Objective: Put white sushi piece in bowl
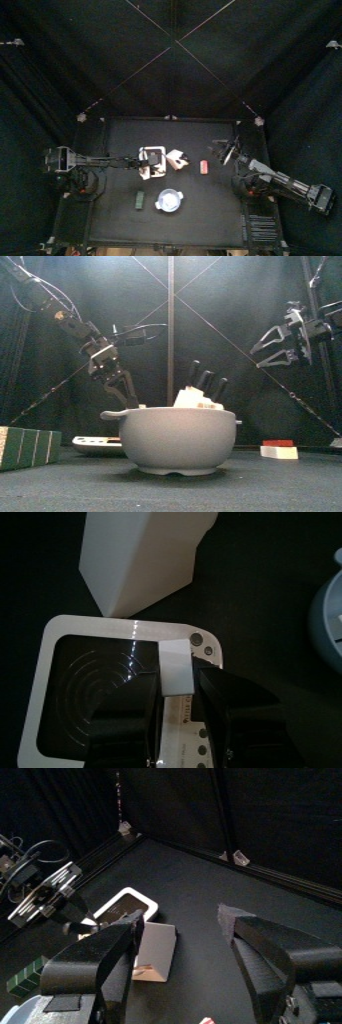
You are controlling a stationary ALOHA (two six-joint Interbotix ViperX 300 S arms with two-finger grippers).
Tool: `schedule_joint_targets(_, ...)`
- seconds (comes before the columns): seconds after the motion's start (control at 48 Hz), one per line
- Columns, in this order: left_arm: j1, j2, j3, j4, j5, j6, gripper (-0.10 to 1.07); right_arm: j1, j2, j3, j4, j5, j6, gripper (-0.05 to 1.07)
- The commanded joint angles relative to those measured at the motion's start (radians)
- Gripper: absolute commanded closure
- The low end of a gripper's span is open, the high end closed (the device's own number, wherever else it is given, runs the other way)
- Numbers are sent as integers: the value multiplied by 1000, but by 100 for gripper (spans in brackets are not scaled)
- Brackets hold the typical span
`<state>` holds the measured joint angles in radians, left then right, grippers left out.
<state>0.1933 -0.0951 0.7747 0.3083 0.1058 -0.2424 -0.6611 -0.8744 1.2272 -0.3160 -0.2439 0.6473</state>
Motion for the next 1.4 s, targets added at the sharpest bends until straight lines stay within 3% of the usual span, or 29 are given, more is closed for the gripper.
schedule_joint_targets(0.0, -23, -17, -15, -2, -8, -3, 41, -3, 6, -17, 2, -3, -2, 10)
schedule_joint_targets(0.167, -100, -14, -34, -11, -38, -3, 41, -3, 6, -17, 2, -3, -2, 10)
schedule_joint_targets(0.396, -241, 38, -92, -86, -178, -2, 40, -3, 6, -17, 2, -3, 0, 10)
schedule_joint_targets(0.583, -305, 104, -133, -120, -244, 0, 40, -3, 6, -17, 2, -3, 0, 10)
schedule_joint_targets(0.833, -347, 189, -186, -140, -267, 0, 36, -3, 6, -15, 2, -3, 0, 10)
schedule_joint_targets(1.188, -374, 186, -179, -169, -268, -2, 13, -3, 6, -17, 2, -3, 0, 10)
schedule_joint_targets(1.375, -380, 181, -172, -201, -268, -2, 9, -3, 6, -17, 2, -3, 0, 10)
